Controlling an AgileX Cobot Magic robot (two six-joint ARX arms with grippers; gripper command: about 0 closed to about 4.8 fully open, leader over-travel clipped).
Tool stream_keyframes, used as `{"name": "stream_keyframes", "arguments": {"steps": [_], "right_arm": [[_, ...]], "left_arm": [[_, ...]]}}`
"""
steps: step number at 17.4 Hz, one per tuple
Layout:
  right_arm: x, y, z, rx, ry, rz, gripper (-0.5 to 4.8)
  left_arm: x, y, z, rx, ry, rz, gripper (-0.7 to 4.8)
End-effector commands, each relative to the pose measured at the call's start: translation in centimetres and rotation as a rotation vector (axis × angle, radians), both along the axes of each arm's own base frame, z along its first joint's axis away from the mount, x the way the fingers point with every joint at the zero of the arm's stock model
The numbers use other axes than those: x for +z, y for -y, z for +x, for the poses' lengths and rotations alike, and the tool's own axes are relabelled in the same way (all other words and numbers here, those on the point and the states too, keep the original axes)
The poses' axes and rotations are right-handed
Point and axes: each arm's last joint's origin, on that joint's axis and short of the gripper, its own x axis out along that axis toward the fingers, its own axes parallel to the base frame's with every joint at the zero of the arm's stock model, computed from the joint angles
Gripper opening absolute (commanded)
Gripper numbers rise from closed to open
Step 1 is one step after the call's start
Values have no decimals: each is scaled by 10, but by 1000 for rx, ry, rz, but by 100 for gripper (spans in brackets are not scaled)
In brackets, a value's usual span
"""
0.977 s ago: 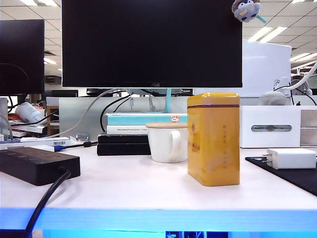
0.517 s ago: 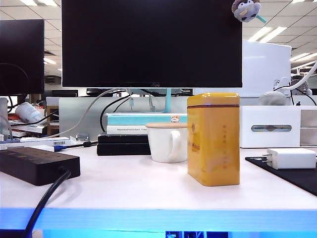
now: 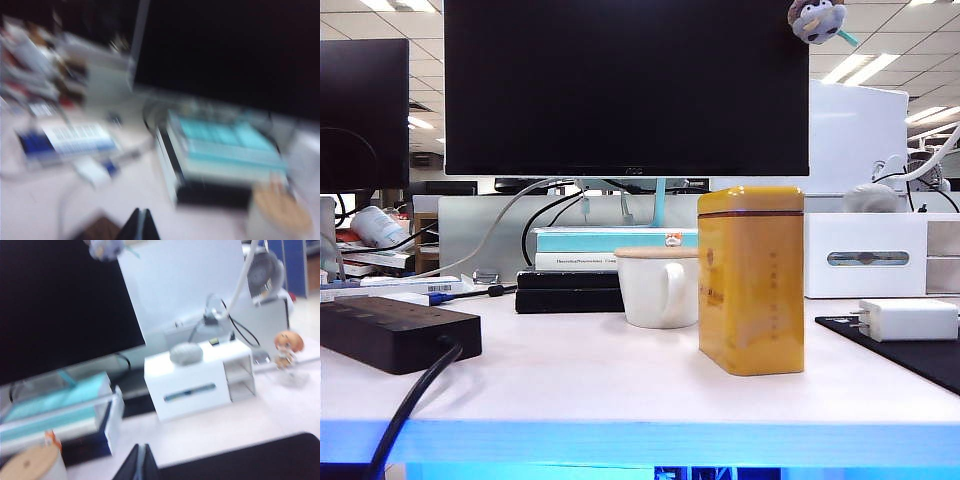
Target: Plug the white charger into the left socket.
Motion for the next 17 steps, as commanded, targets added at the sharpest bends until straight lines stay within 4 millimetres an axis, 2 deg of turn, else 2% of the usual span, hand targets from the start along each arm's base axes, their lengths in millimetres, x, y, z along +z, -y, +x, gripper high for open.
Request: {"name": "stream_keyframes", "arguments": {"steps": [1, 3, 5, 7, 8, 9, 10, 11, 13, 15, 16, 17], "right_arm": [[31, 0, -2, -6, -20, -35, -7], [54, 0, 4, -7, -57, -32, -7], [85, 1, 23, 9, -117, -50, -7], [104, 1, 42, 52, -175, -108, -7], [116, 1, 57, 94, -225, -171, -7], [128, 0, 82, 174, -301, -284, -7], [131, 1, 98, 217, -362, -377, -7], [130, 1, 118, 290, -452, -503, -7], [116, -3, 142, 407, -585, -687, -6], [85, -10, 170, 473, -747, -863, -5], [74, -14, 179, 524, -781, -913, 12], [60, -17, 191, 594, -815, -992, 149]], "left_arm": [[39, -2, 0, 60, 44, -8, -5], [71, -1, 4, 66, 86, 45, -5], [109, 0, 14, 80, 116, 130, -5], [130, 2, 27, 85, 96, 193, -5], [141, 4, 37, 67, 59, 214, -5], [154, 7, 52, 13, -13, 228, -5], [160, 8, 58, -13, -46, 234, -5], [170, 11, 65, -67, -61, 238, -5], [182, 13, 69, -113, -35, 235, -5], [193, 13, 69, -111, -8, 207, -5], [194, 13, 69, -112, -5, 205, -5], [194, 13, 68, -112, -6, 205, -5]]}}
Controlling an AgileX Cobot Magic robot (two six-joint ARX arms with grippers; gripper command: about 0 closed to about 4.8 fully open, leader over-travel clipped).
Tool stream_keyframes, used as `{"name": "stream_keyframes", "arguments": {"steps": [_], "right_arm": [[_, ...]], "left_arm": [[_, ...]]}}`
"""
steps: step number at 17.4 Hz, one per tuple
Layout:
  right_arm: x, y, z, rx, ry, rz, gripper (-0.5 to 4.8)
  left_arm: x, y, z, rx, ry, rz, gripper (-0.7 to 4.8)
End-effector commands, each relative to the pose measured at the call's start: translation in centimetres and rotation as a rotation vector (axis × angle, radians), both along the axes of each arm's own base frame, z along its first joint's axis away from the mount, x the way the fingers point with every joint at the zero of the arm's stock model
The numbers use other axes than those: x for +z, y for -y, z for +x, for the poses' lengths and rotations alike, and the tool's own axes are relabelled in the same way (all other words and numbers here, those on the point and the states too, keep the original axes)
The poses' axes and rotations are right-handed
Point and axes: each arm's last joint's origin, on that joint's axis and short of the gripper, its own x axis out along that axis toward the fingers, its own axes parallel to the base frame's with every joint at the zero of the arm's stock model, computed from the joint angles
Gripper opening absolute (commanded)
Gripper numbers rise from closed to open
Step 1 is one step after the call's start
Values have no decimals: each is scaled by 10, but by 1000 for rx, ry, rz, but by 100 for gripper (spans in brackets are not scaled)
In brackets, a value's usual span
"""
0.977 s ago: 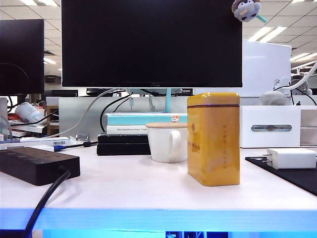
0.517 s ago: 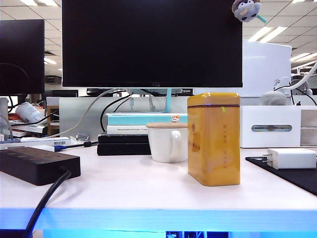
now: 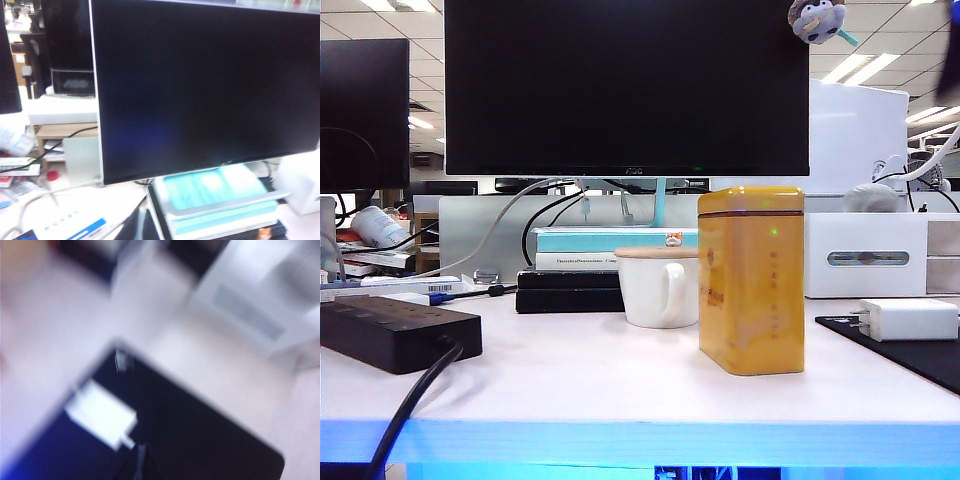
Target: Plug the white charger into the left socket.
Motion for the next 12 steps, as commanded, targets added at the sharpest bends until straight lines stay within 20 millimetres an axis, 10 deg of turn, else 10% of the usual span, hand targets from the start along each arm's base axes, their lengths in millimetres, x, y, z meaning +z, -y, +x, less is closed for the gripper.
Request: {"name": "stream_keyframes", "arguments": {"steps": [1, 5, 12], "right_arm": [[-38, -8, 29, 215, -127, -184, 382], [-84, -14, 52, 392, -293, -280, 477], [-127, -20, 79, 488, -334, -358, 479]], "left_arm": [[3, 1, -1, -32, 11, -14, -5], [3, 1, -2, -48, 12, -12, -5], [3, 2, -2, -77, 5, -8, -5]]}}
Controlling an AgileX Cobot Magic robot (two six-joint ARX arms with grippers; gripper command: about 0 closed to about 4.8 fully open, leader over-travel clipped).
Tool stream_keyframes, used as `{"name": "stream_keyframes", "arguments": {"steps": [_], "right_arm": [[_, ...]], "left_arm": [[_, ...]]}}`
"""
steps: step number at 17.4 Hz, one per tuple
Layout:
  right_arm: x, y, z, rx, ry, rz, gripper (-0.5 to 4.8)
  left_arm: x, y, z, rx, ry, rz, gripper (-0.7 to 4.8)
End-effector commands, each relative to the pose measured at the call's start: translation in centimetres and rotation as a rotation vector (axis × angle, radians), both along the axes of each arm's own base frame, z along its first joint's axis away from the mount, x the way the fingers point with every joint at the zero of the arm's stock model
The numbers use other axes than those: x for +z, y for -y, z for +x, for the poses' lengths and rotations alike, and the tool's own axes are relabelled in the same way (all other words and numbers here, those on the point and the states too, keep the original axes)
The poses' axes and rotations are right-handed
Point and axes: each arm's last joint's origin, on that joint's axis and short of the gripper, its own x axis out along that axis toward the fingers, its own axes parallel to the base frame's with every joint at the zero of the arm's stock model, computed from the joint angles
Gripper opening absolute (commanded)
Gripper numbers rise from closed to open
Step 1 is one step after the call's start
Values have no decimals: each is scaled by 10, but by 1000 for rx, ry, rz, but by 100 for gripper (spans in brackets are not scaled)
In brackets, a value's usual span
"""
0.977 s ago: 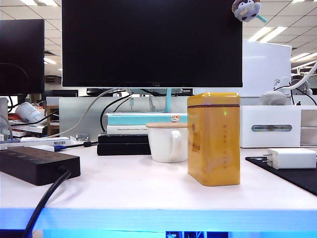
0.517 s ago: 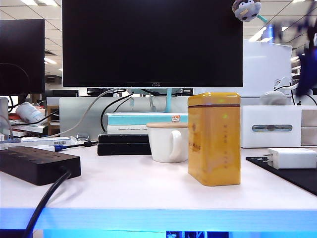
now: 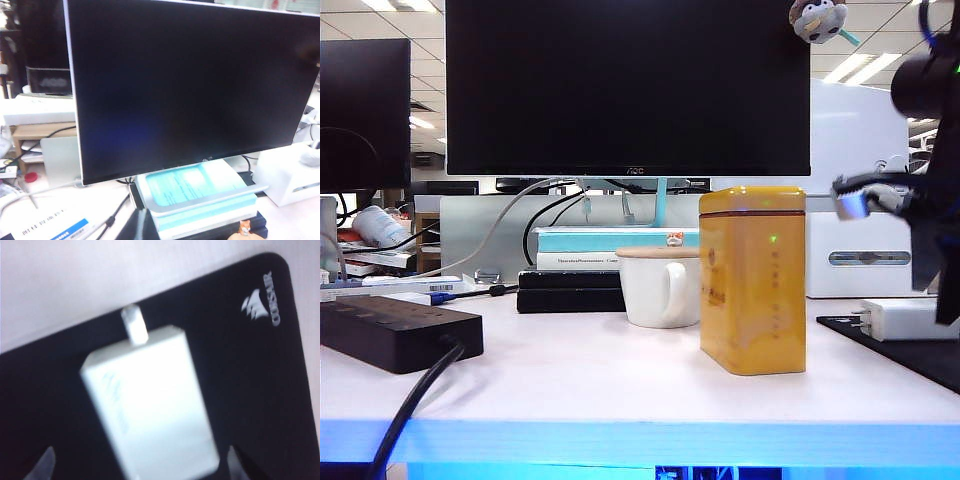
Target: Plug the white charger into the left socket.
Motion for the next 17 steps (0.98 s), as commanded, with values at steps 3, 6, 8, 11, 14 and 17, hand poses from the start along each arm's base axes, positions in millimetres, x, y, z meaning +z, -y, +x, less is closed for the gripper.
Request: {"name": "stream_keyframes", "arguments": {"steps": [3, 6, 8, 11, 14, 17], "right_arm": [[-18, -4, 16, 16, 29, 5, 479], [-30, -4, 17, 16, -20, 2, 201], [-29, -7, 18, 18, -13, -1, 84], [-19, -8, 17, -37, 12, 22, 84], [16, -7, 11, -108, 114, 63, 84], [75, -9, 0, -231, 255, 265, 84]], "left_arm": [[2, 0, -1, -5, 13, 2, -5], [2, 0, -1, -5, 12, 2, -5], [2, 0, -1, -5, 12, 2, -5], [2, 0, -2, -6, 11, -1, -5], [2, 0, -2, -6, 5, 1, -4], [2, 0, -3, -6, 1, 1, -4]]}}
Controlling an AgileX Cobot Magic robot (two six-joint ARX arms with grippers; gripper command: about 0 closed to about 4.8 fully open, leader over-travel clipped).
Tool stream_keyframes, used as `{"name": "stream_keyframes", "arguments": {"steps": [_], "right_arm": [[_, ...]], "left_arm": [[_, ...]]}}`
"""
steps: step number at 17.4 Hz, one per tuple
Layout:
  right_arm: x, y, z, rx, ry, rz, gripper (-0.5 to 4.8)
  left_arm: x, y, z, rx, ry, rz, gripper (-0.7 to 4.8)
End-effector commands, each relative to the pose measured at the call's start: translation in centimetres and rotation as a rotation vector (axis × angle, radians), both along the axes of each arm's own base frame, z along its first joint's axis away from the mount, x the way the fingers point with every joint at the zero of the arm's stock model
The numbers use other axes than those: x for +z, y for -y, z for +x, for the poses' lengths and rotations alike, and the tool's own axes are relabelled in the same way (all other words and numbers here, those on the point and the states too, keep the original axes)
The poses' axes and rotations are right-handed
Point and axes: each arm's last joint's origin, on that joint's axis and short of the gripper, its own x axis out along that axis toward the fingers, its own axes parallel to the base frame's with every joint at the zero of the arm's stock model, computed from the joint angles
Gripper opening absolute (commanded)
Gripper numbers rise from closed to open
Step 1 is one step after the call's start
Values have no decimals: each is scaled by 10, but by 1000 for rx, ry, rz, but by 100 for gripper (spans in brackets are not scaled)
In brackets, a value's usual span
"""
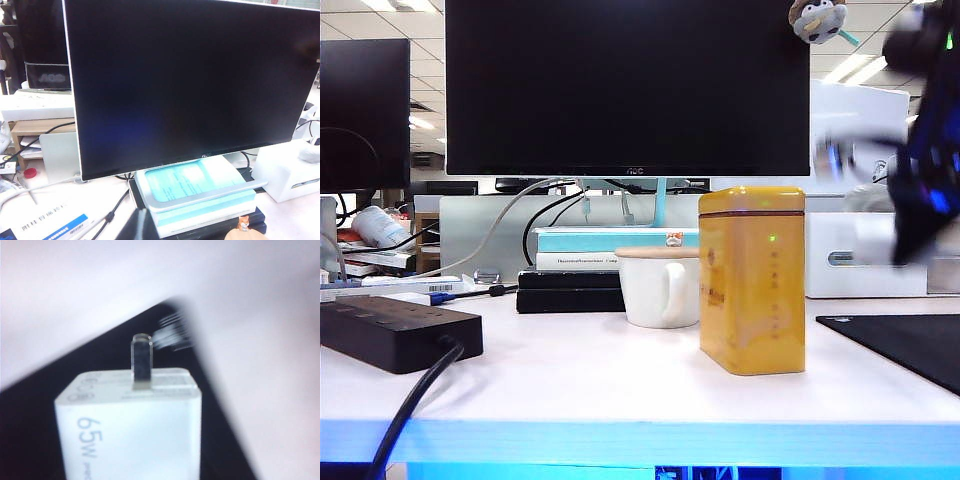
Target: Plug the white charger into the left socket.
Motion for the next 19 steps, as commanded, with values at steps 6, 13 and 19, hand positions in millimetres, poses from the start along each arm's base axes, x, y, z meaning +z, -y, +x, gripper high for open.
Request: {"name": "stream_keyframes", "arguments": {"steps": [6, 13, 19], "right_arm": [[144, -18, -28, -429, -20, 1438, 84], [174, -68, -41, -458, -508, 1879, 84], [175, -97, -53, -639, -978, 1948, 84]], "left_arm": [[-1, 1, -3, -49, -20, 7, -5], [5, 8, -4, -326, 143, 182, -5], [18, 17, 12, -489, 586, 517, -1]]}}
